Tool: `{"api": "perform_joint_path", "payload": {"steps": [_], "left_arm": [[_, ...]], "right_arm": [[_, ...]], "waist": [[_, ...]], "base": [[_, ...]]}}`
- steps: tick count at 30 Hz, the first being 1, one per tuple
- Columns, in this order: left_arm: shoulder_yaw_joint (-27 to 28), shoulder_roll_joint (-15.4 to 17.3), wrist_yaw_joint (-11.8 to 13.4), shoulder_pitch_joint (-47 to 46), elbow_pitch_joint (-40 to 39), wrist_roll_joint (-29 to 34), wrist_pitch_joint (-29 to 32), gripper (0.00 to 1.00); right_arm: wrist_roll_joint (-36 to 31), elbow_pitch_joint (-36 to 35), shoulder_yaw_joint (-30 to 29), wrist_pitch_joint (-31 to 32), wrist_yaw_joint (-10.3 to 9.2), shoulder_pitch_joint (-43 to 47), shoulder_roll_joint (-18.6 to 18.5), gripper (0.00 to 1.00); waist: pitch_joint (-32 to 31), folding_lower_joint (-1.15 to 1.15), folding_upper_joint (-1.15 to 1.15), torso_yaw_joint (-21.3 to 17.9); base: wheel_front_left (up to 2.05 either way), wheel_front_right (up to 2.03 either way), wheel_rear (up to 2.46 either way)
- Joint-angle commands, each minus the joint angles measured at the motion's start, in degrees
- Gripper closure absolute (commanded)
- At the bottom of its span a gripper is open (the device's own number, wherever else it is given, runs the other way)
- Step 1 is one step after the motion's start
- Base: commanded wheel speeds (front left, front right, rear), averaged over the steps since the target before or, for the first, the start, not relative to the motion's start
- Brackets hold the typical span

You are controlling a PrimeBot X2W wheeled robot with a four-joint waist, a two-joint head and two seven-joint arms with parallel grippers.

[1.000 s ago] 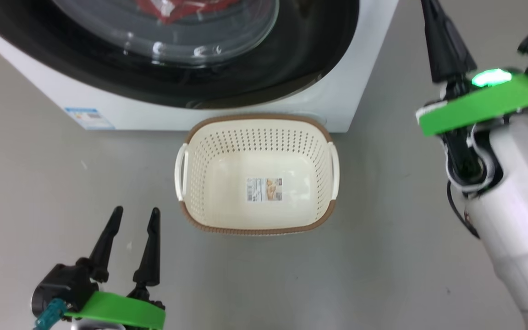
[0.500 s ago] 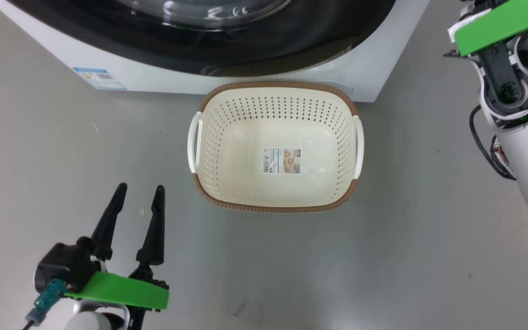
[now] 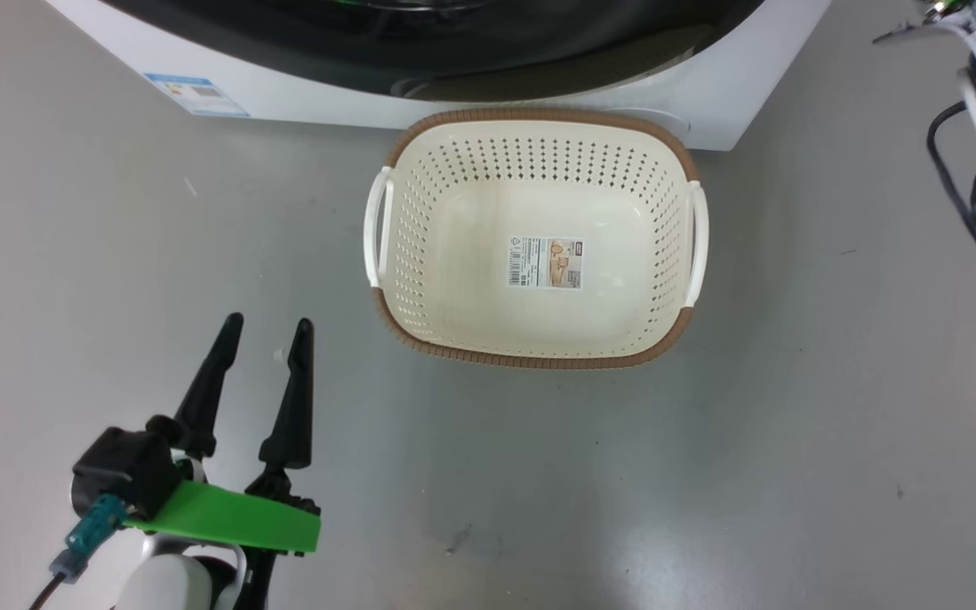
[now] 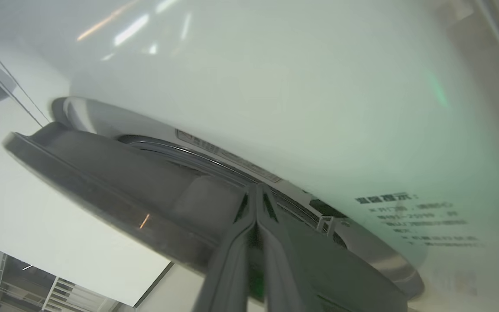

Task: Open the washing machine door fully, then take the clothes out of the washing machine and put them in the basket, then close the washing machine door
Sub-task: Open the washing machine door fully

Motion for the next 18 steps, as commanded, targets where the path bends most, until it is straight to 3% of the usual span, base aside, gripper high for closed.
{"api": "perform_joint_path", "payload": {"steps": [1, 9, 18], "left_arm": [[1.66, 1.09, -0.32, -0.50, -1.31, -0.43, -0.68, 0.00], [1.17, 0.70, -0.32, -1.17, -1.29, -0.91, -0.68, 0.00], [1.00, 0.30, -0.32, -0.97, -1.35, -0.99, -0.68, 0.00]], "right_arm": [[1.20, -1.29, 0.04, 0.80, 0.05, -0.87, 0.60, 1.00], [8.31, 0.90, -1.89, 8.41, 0.05, -3.61, 1.16, 1.00], [11.37, 3.50, -0.81, 16.40, 0.05, -4.18, 1.45, 1.00]], "waist": [[0.33, 0.00, 0.00, 0.29], [0.89, 0.00, 0.00, 1.05], [0.21, 0.00, 0.00, 1.09]], "base": [[0.00, 0.00, 0.00], [0.00, 0.00, 0.00], [0.00, 0.00, 0.00]]}}
